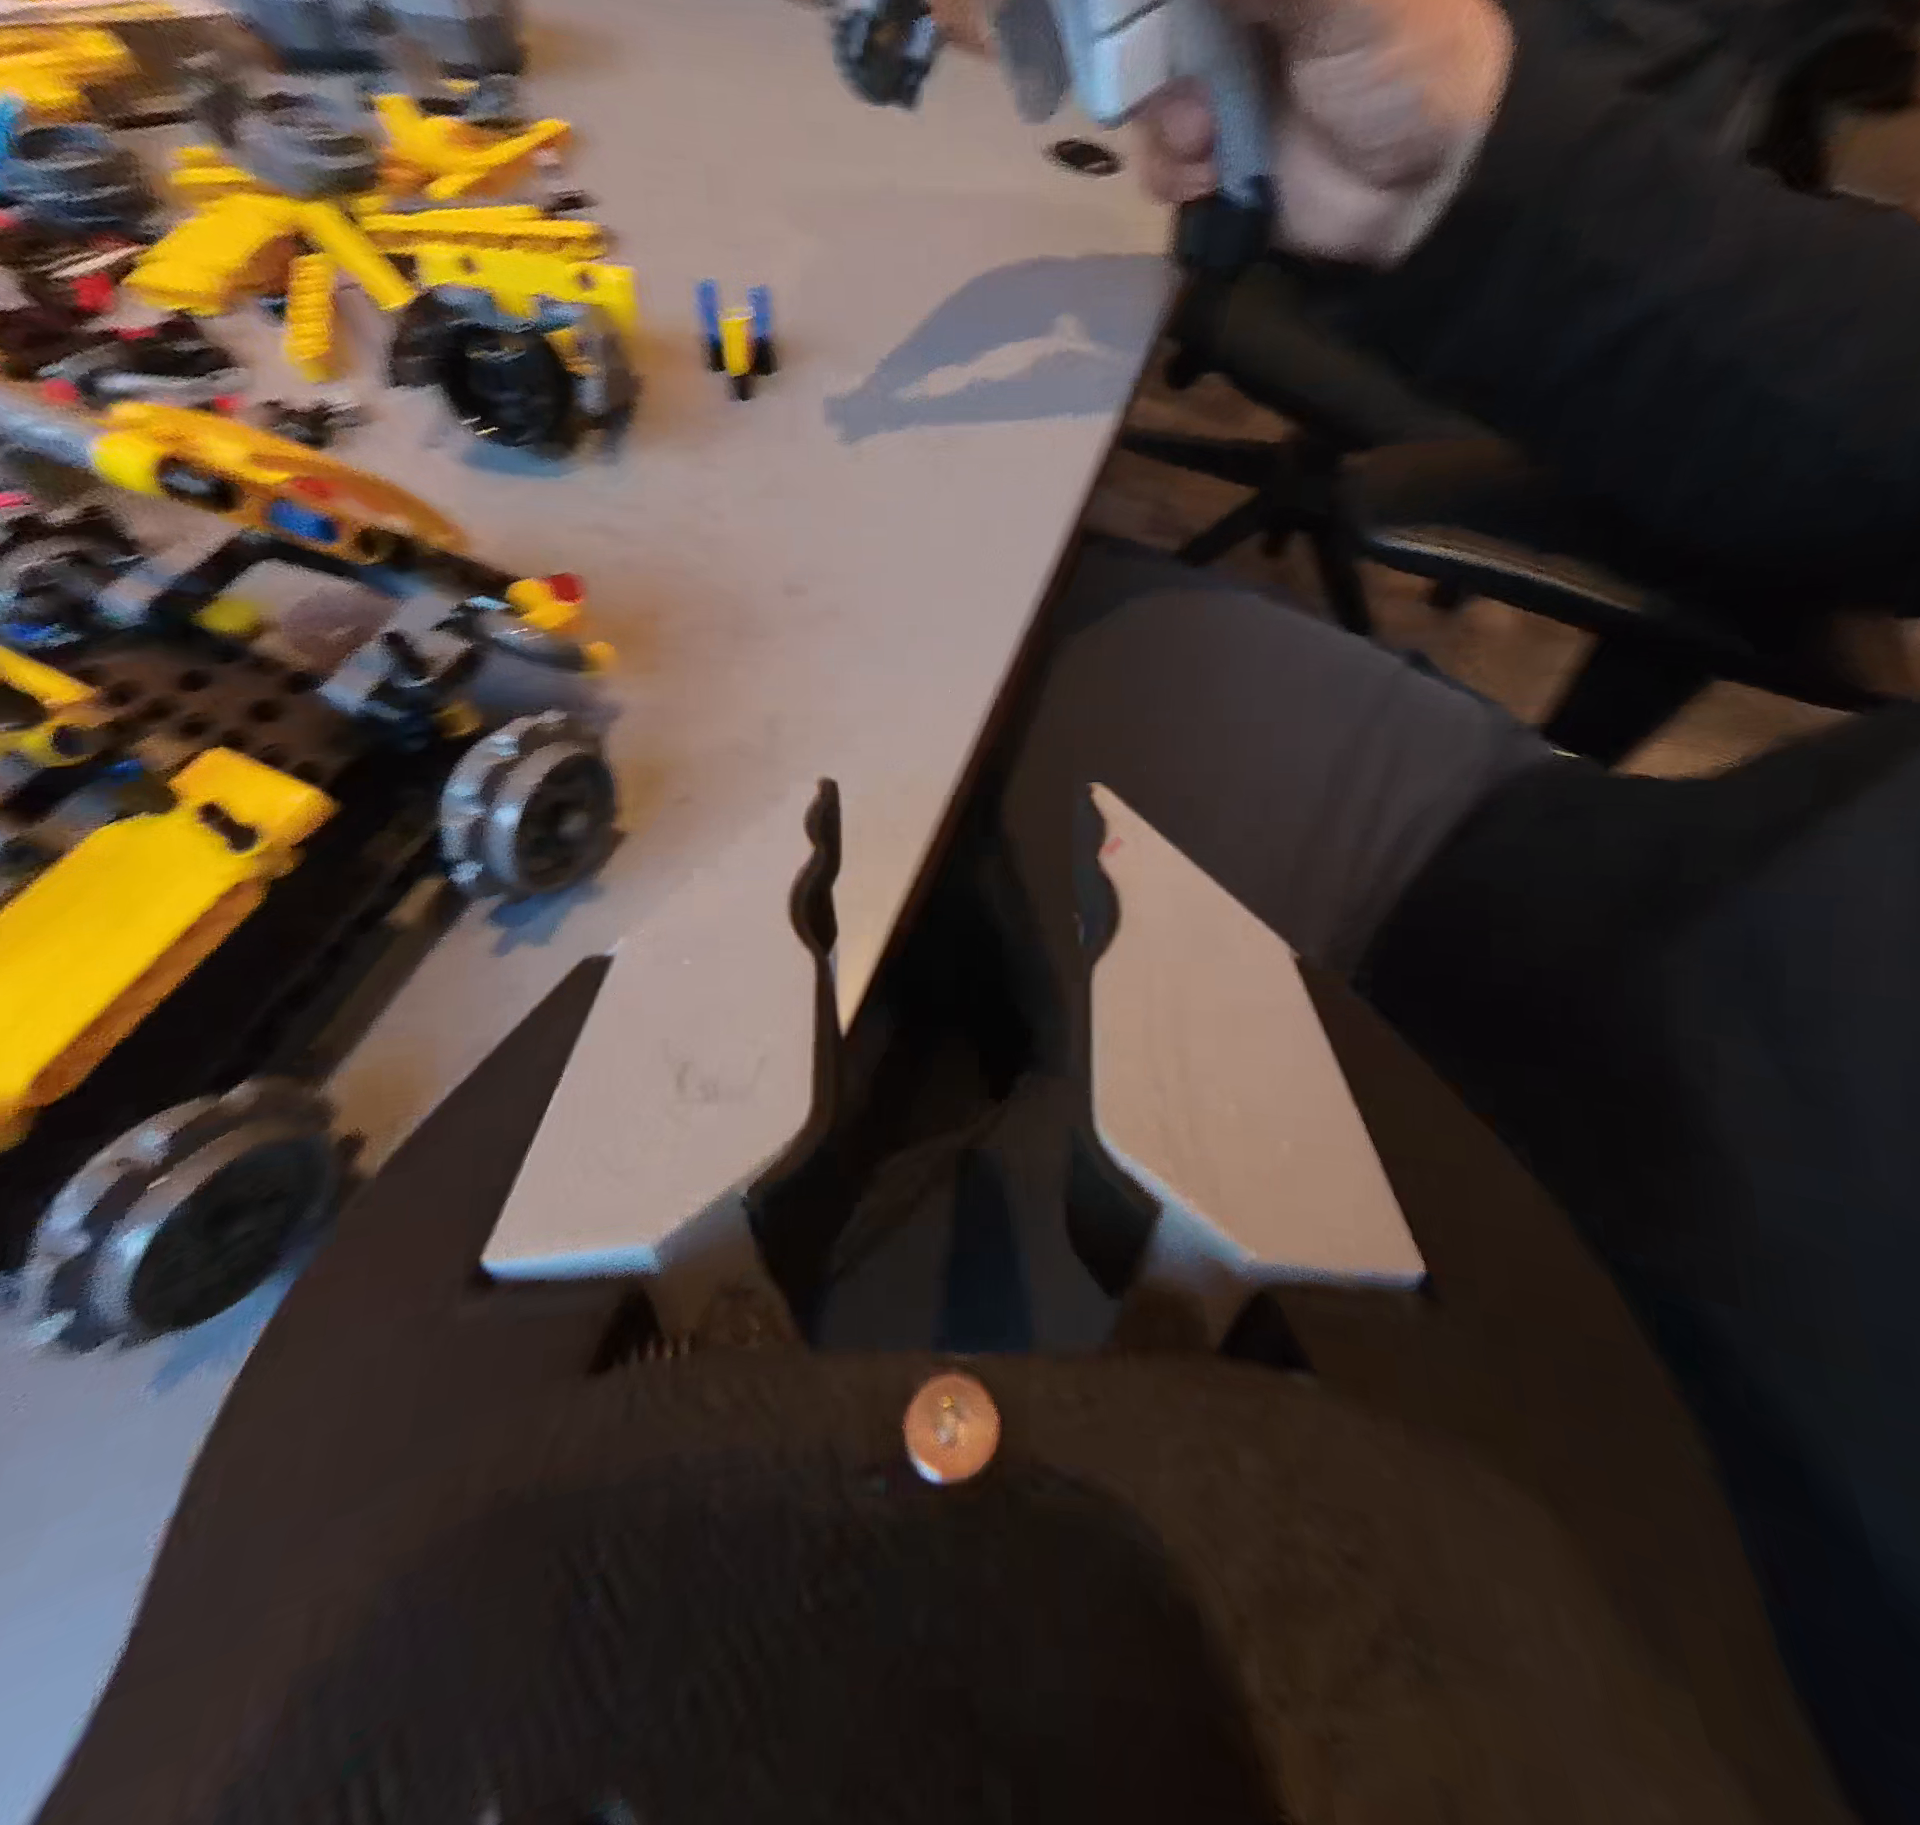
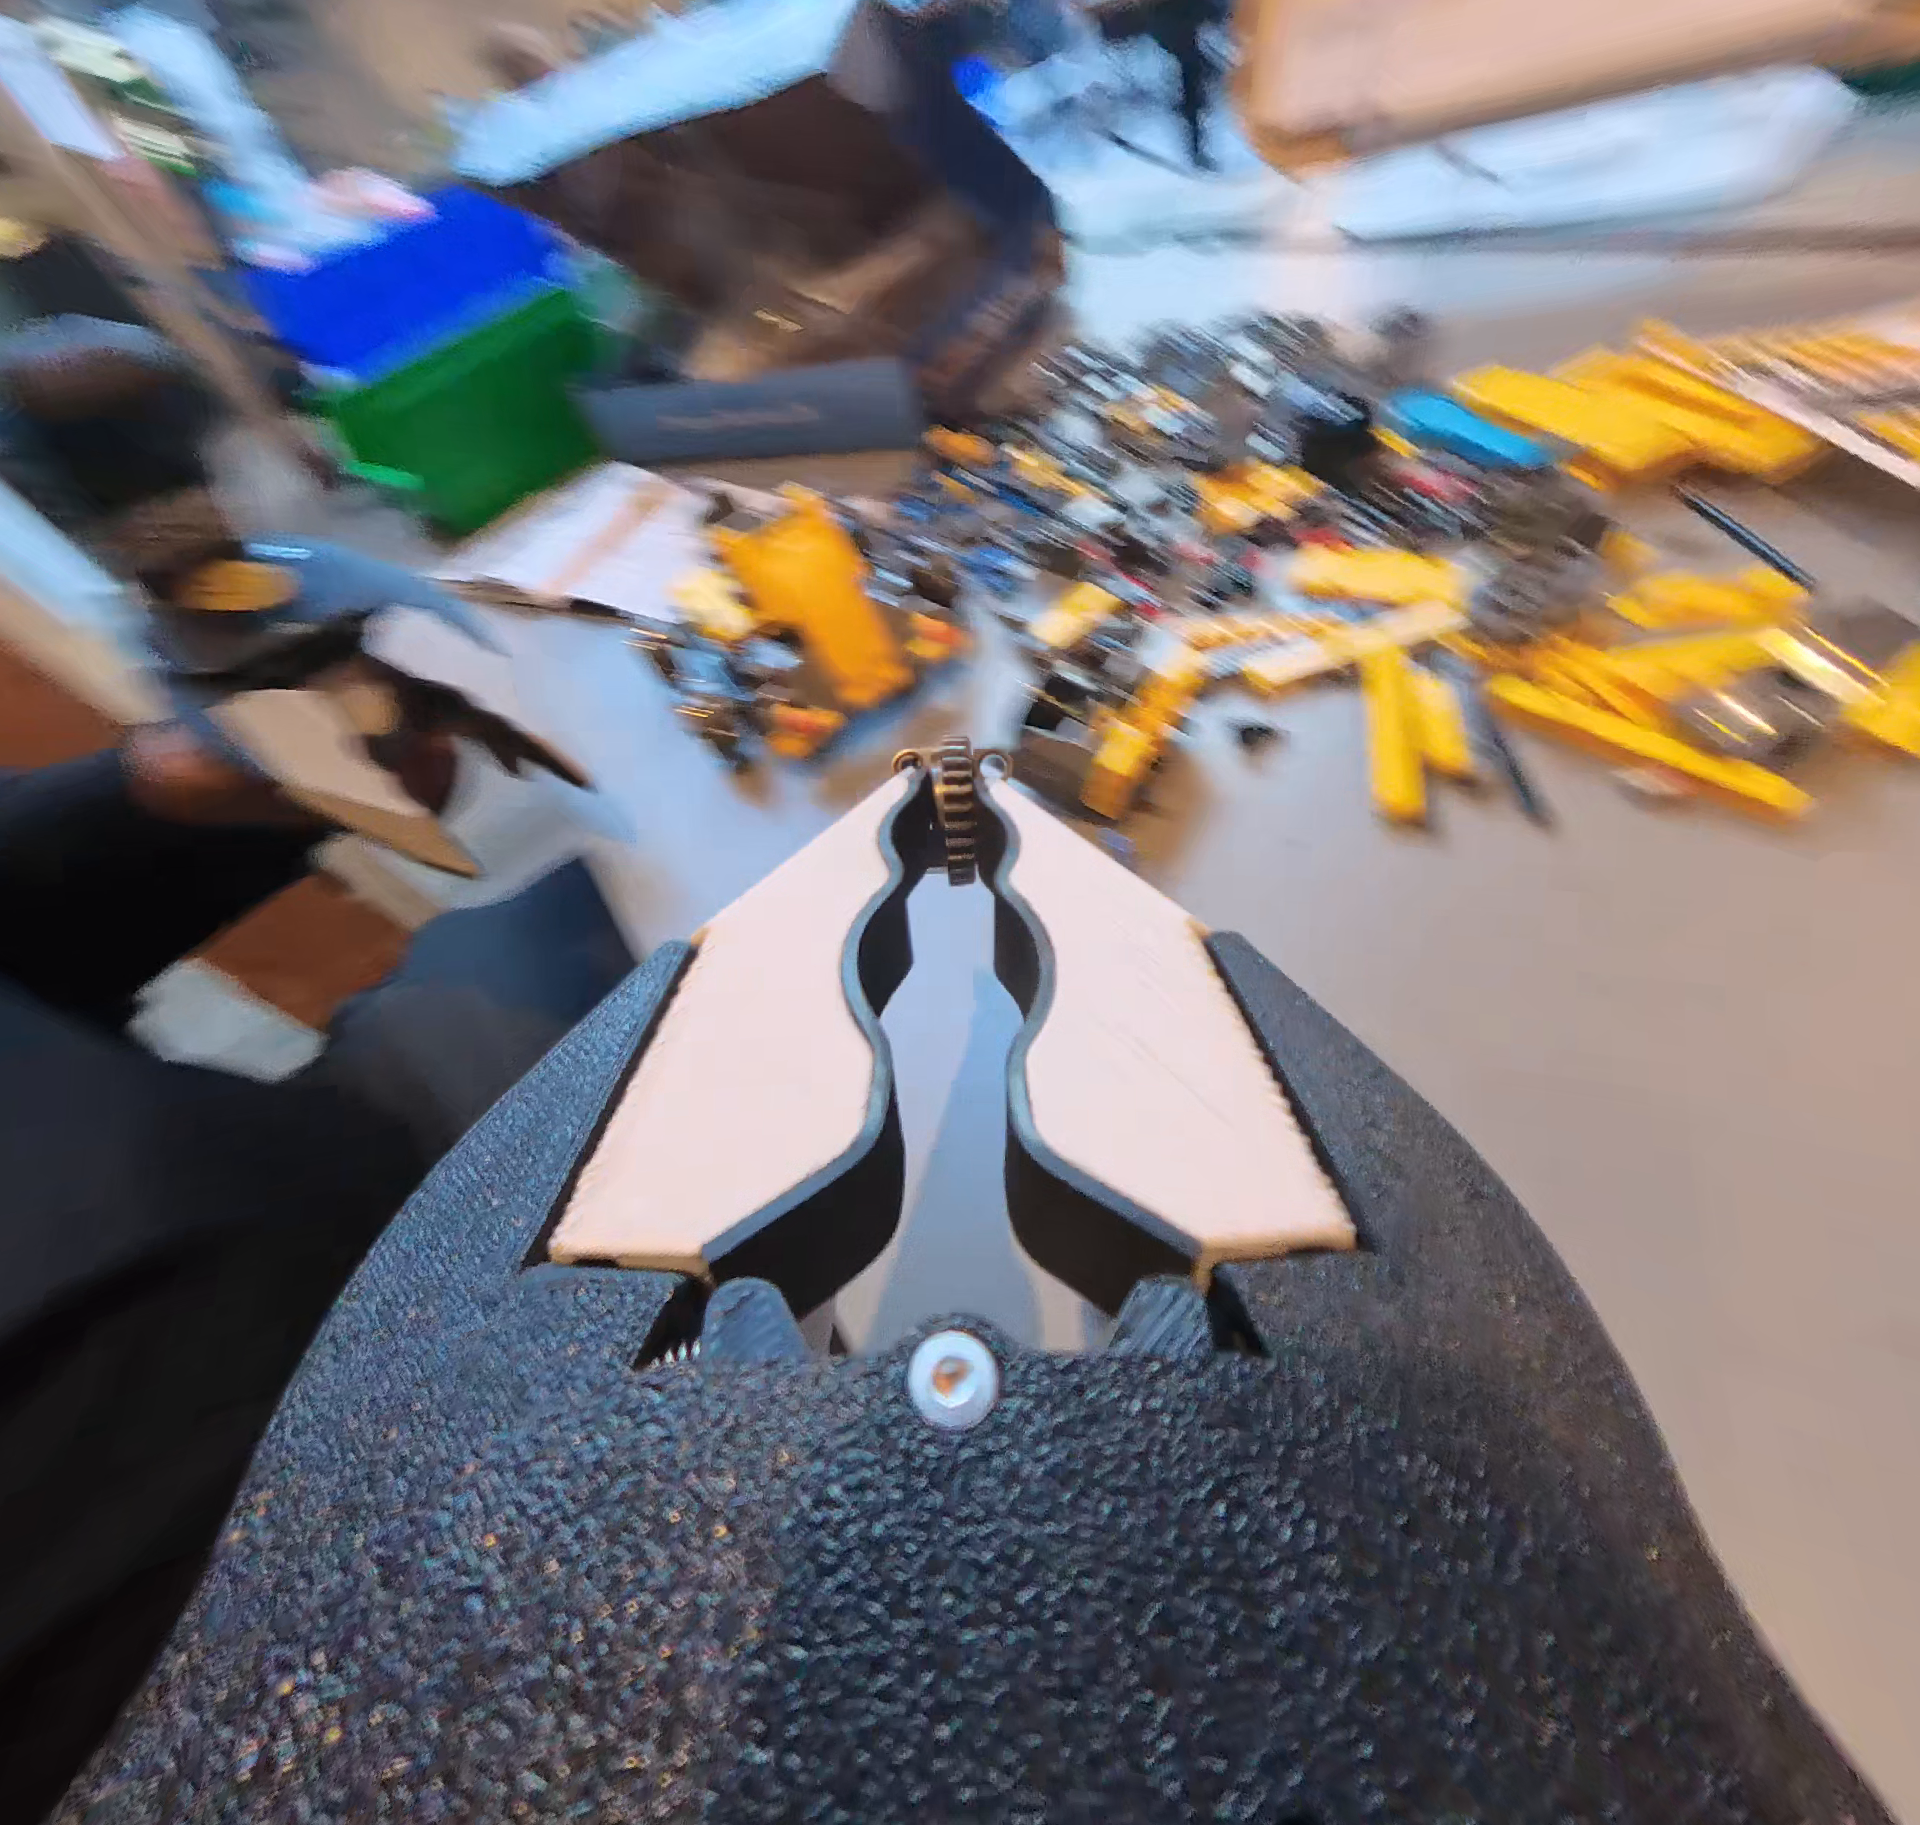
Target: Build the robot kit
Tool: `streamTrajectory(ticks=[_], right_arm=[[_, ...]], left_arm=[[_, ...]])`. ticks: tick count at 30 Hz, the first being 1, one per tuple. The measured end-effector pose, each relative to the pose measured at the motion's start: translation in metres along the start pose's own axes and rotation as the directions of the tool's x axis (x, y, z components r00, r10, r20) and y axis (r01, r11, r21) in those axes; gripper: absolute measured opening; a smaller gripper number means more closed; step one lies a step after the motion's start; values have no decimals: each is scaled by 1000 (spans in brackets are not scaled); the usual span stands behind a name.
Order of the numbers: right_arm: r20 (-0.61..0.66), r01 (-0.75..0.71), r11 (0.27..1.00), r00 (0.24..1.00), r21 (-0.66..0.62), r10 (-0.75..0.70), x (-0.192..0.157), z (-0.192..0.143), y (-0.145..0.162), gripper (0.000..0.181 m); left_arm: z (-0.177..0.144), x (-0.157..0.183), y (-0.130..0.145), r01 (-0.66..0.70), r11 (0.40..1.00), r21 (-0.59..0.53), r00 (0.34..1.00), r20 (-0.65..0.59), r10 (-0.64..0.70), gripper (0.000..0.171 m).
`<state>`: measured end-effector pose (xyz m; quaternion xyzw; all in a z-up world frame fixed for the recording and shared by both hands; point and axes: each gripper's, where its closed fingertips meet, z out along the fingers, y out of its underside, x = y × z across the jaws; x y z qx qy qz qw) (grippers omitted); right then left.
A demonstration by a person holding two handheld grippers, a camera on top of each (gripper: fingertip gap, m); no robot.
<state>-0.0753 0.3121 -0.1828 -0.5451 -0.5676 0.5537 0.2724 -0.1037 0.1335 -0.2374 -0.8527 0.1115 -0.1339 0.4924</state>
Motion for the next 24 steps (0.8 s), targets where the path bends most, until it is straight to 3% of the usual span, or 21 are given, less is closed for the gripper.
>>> streamTrajectory(ticks=[2, 7, 11, 16, 19, 24], right_arm=[[-72, -32, 998, 997, -52, 28, 19, 2, 6, 7], [-139, -78, 984, 989, -162, 56, 42, 12, 21, 7], [-210, -108, 966, 976, -235, 58, 56, 12, 34, 7], [-207, -145, 956, 974, -254, 93, 53, 11, 39, 7], [-203, -145, 955, 975, -258, 93, 52, 9, 38, 7], [-199, -173, 951, 972, -255, 124, 54, 4, 35, 7]], left_arm=[[6, -7, -5, -10, 1000, -17, 998, 69, 11, 44], [48, 12, -18, -9, 996, -88, 1000, 8, 9, 40], [88, 6, -46, -29, 997, -73, 999, 42, 32, 32], [129, -34, -60, -139, 978, -158, 971, 175, 166, 17], [142, -54, -63, -120, 972, -205, 967, 197, 161, 26], [157, -67, -61, -125, 955, -267, 960, 210, 184, 25]])
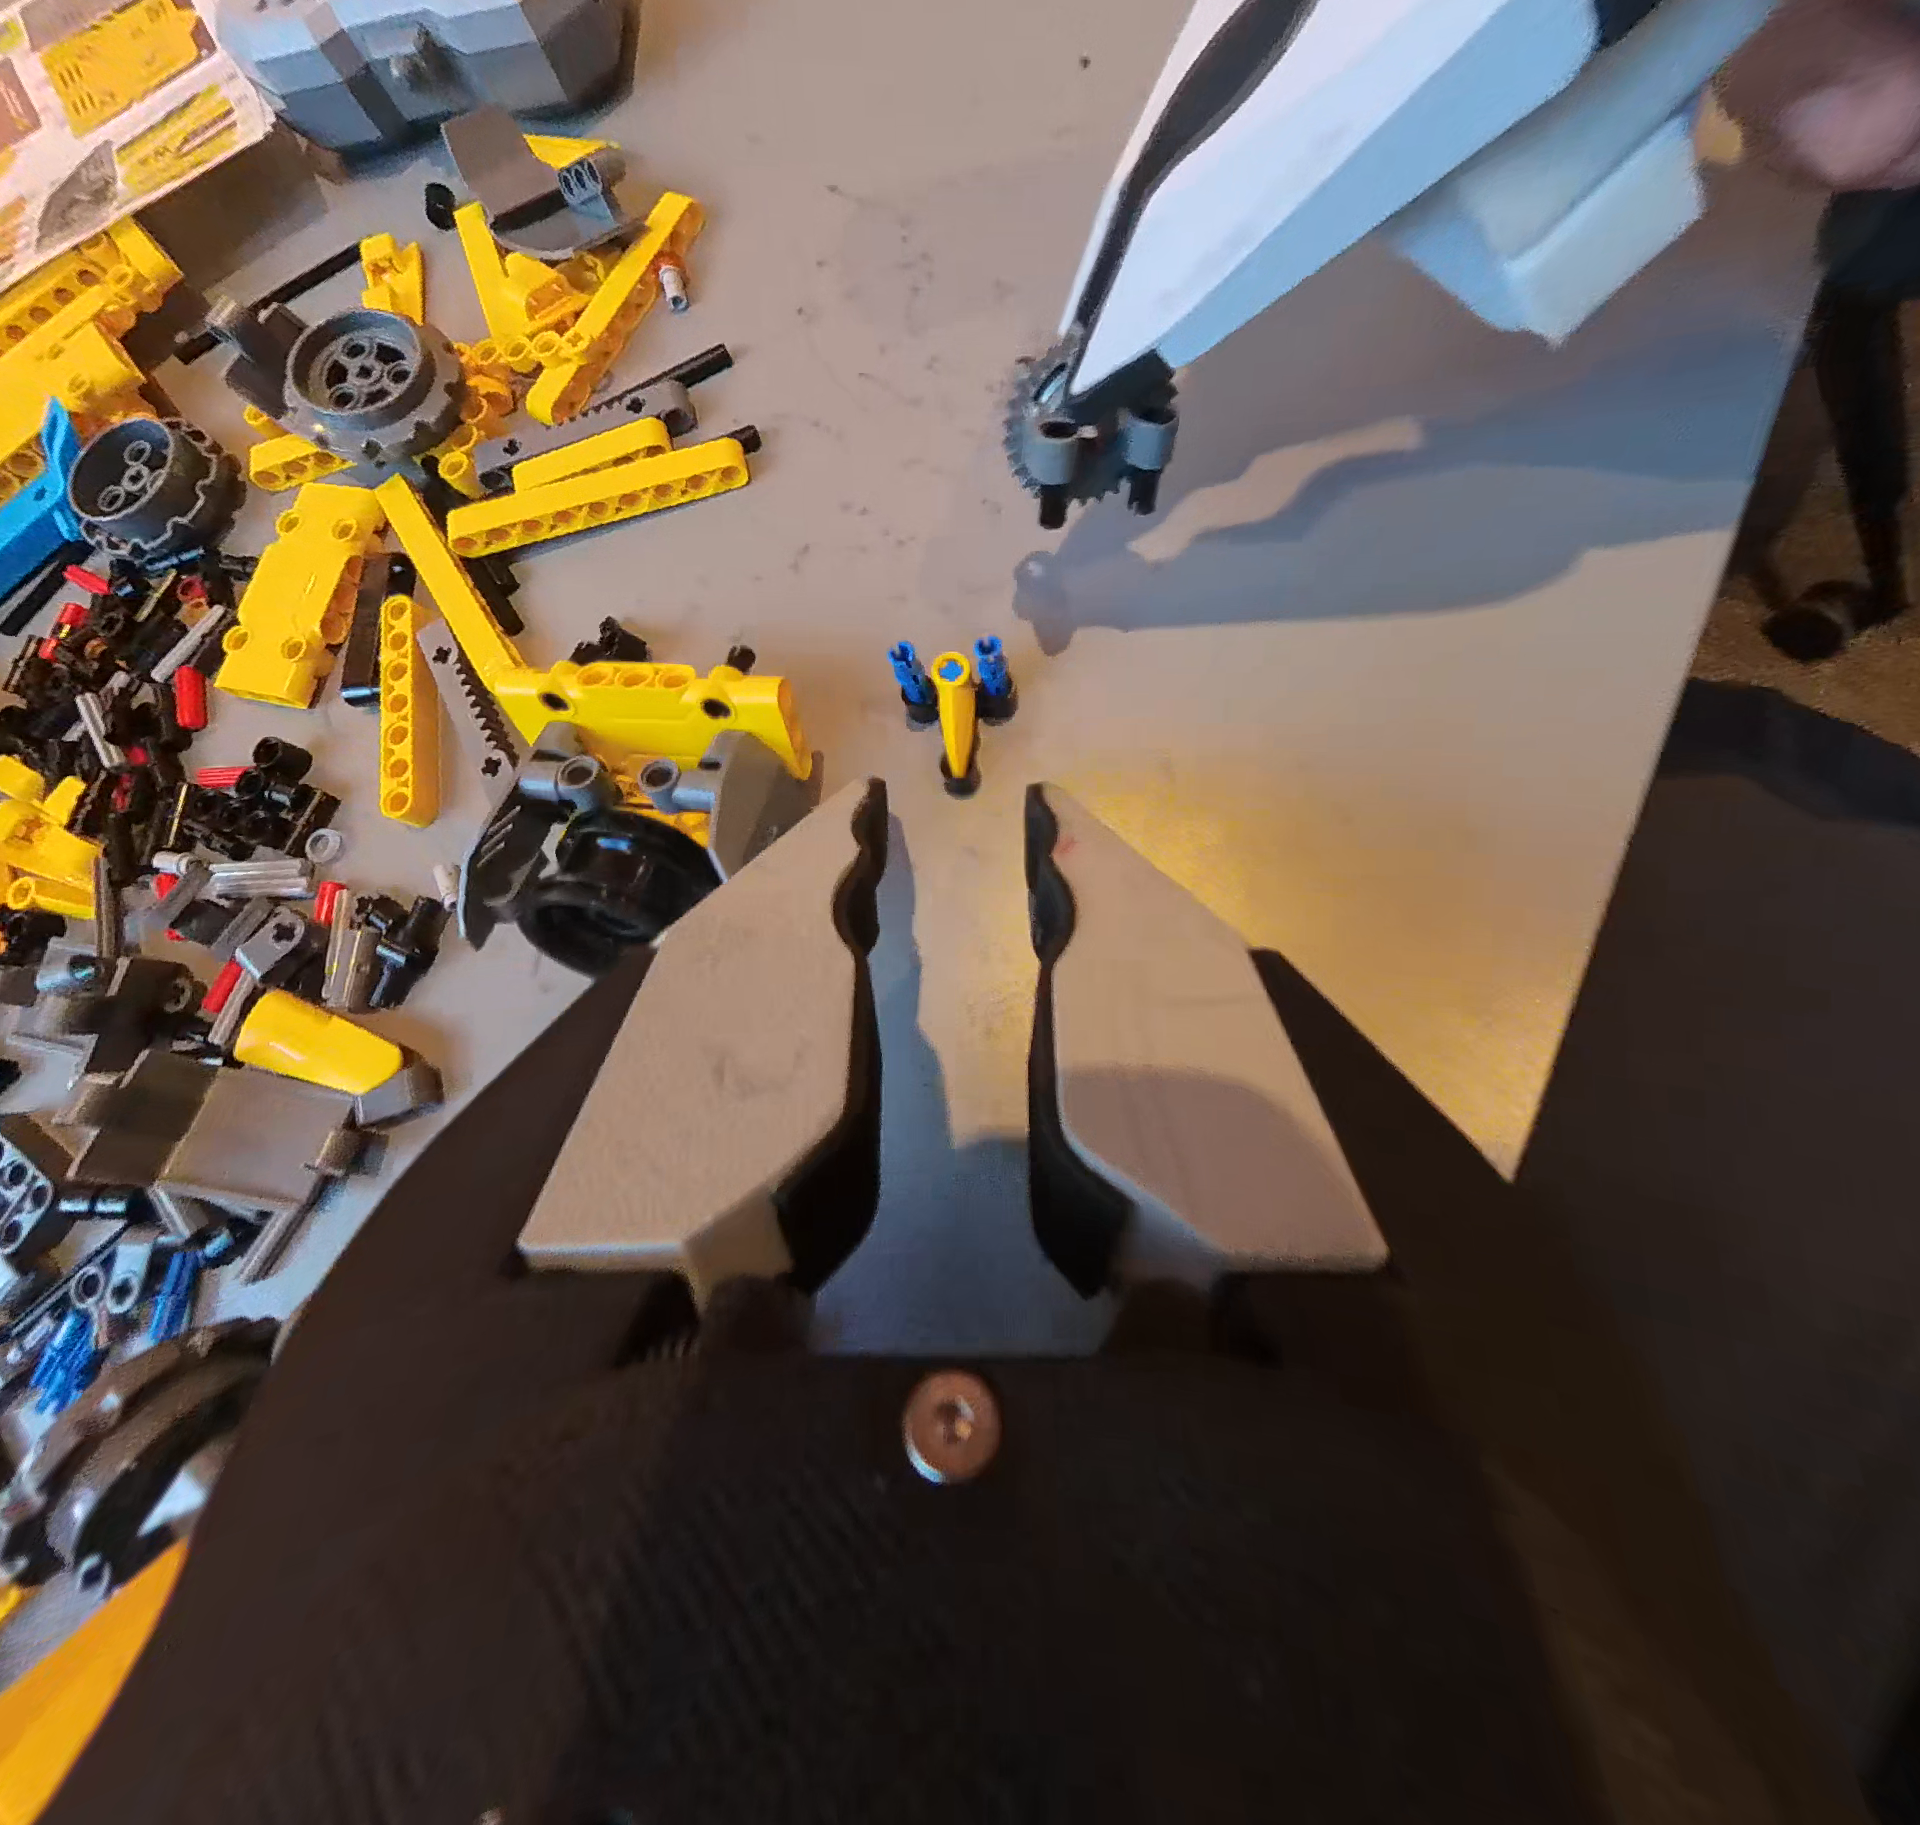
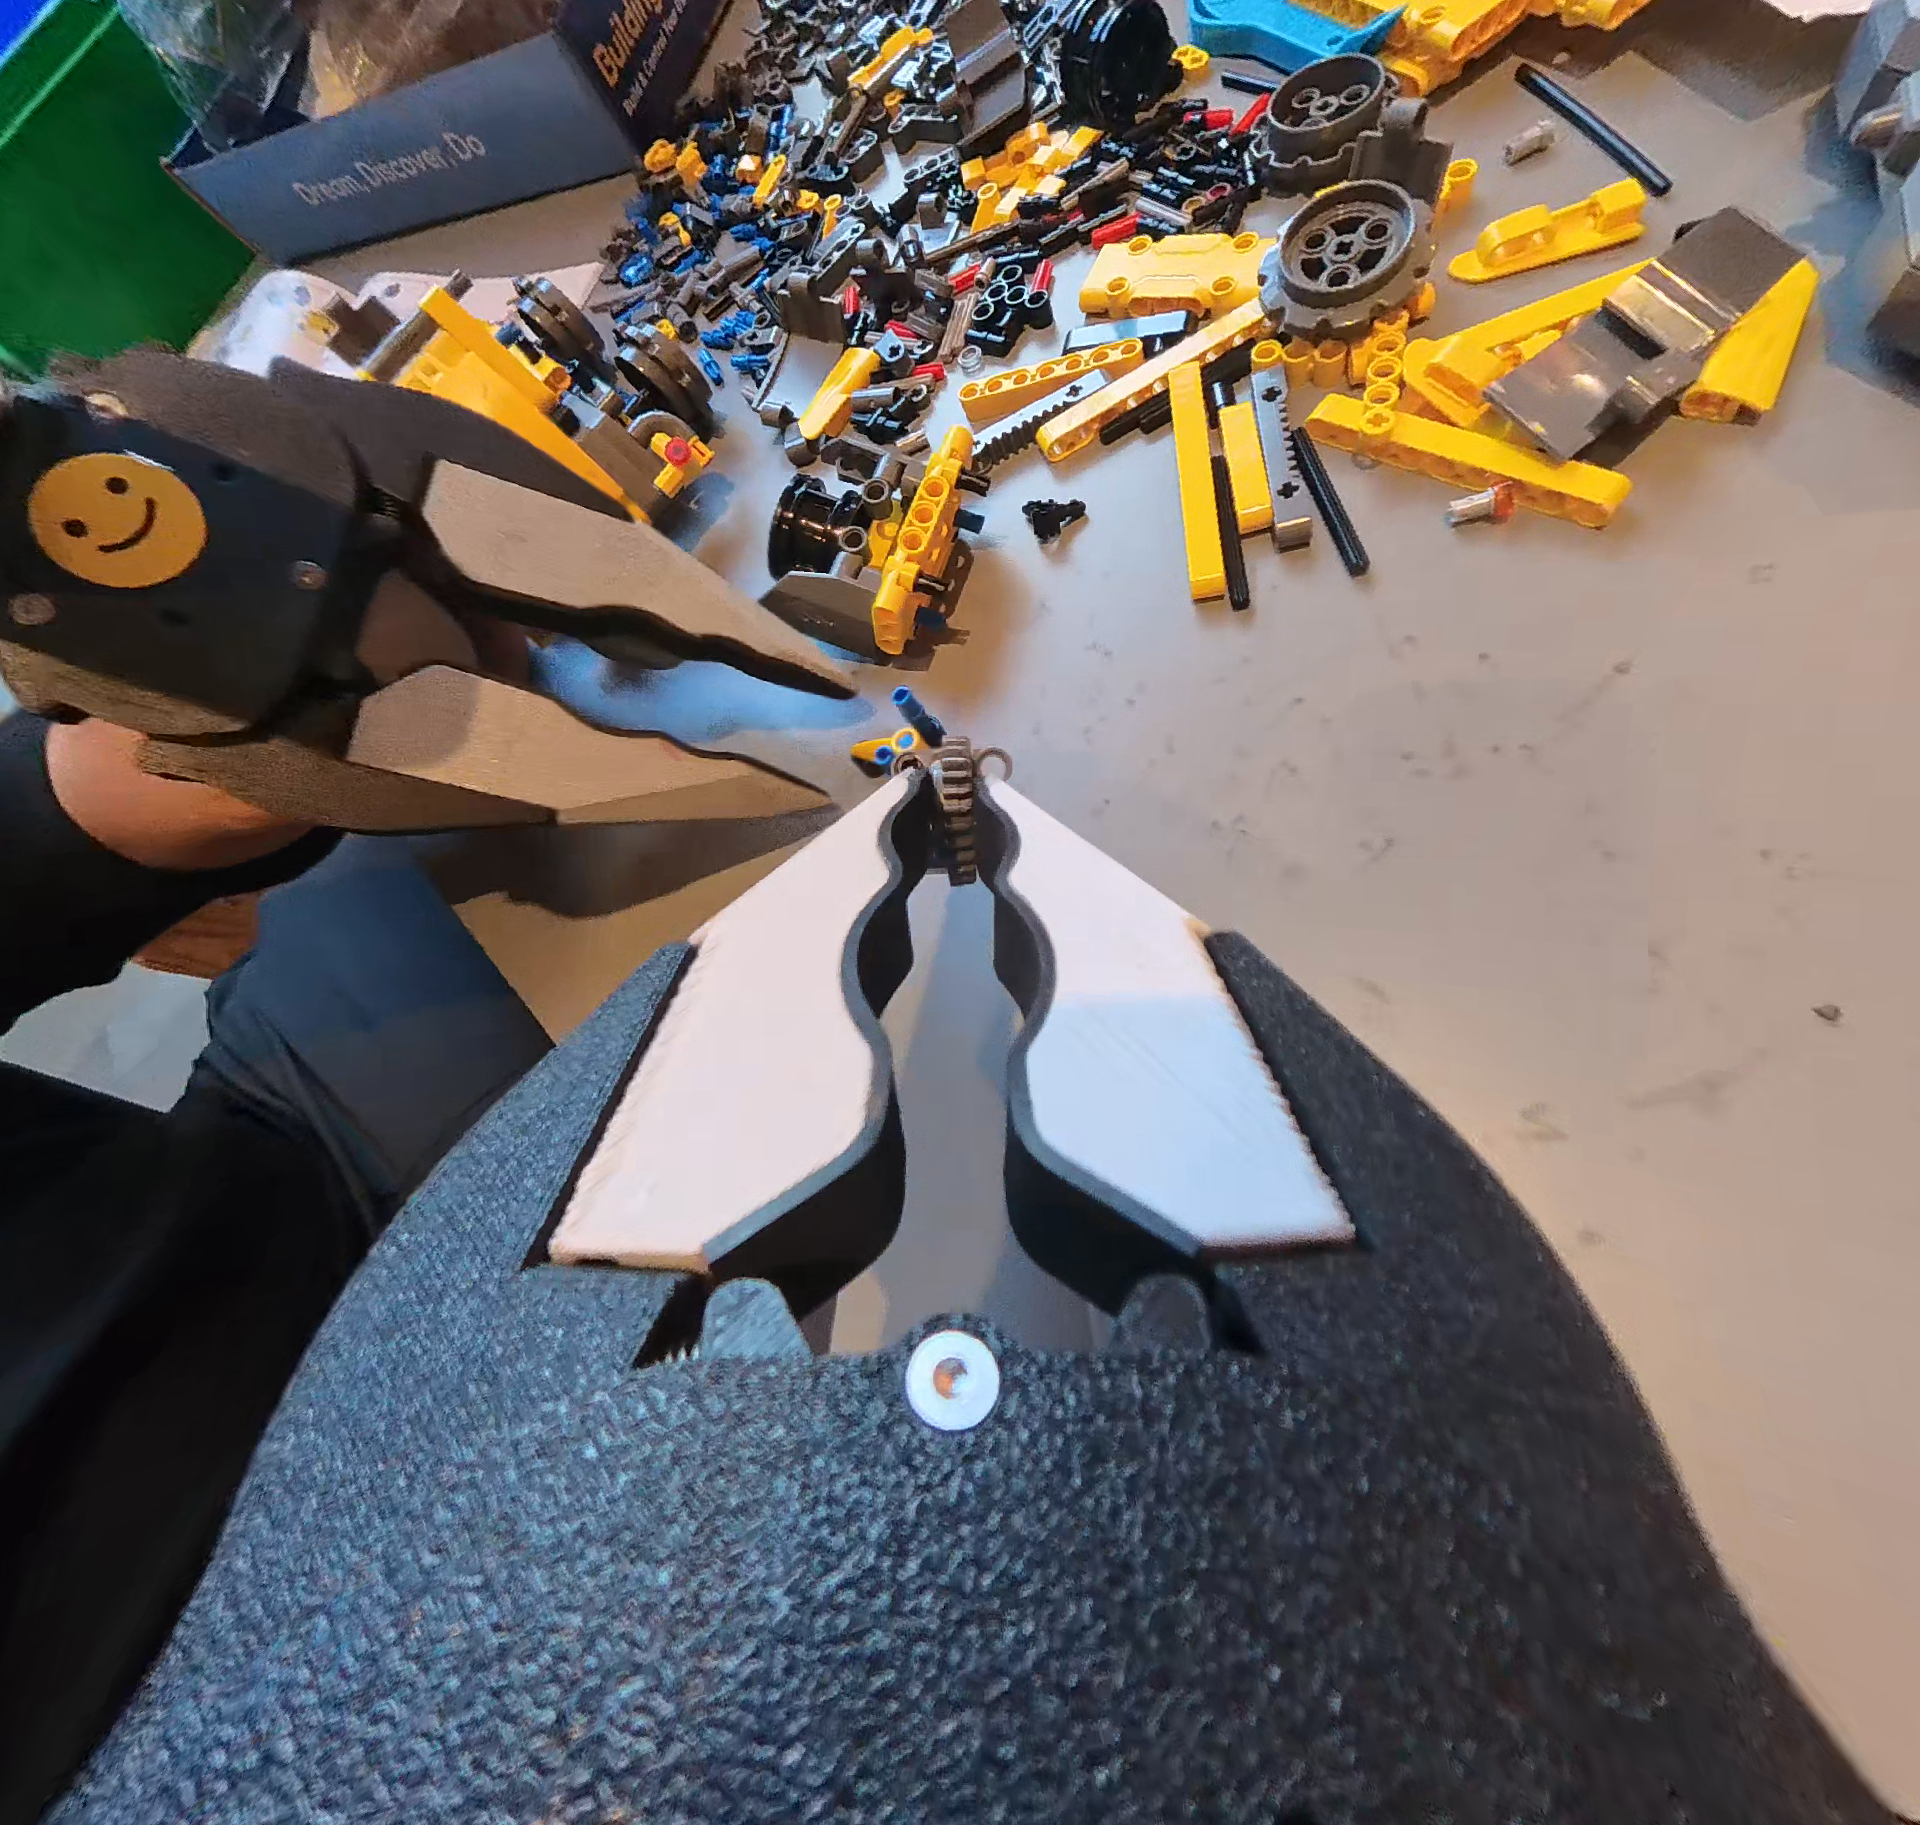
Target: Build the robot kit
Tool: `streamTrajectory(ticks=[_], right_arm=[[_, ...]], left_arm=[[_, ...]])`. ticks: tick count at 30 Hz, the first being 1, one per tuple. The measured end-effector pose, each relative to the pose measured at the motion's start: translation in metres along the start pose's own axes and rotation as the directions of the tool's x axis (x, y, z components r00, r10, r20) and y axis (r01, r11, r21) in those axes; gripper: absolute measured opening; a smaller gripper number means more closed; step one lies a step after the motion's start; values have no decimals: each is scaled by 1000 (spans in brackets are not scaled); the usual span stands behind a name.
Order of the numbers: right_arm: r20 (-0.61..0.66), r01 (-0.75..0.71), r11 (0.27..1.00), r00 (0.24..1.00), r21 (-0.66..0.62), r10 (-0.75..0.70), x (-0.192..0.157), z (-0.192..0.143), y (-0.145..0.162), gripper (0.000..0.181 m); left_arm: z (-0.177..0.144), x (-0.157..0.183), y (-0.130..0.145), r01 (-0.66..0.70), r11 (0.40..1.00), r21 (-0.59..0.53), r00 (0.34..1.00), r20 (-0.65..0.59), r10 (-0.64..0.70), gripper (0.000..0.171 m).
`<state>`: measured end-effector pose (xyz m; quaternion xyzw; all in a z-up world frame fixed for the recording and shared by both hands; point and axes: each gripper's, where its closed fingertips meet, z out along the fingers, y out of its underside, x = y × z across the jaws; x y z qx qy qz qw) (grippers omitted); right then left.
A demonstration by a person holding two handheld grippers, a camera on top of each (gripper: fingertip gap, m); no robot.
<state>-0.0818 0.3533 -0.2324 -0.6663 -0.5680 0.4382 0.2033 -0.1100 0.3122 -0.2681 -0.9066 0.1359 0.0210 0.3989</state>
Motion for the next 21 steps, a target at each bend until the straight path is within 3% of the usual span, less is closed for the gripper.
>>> streamTrajectory(ticks=[12, 21], right_arm=[[29, -32, 999, 999, -15, 32, -1, -2, 7, 7], [48, -31, 999, 998, -42, 33, -9, 8, 13, 7]], left_arm=[[13, 4, -1, 37, 999, -19, 998, -46, -38, 6], [-19, 18, 26, 45, 999, -11, 996, -80, -46, 5]])
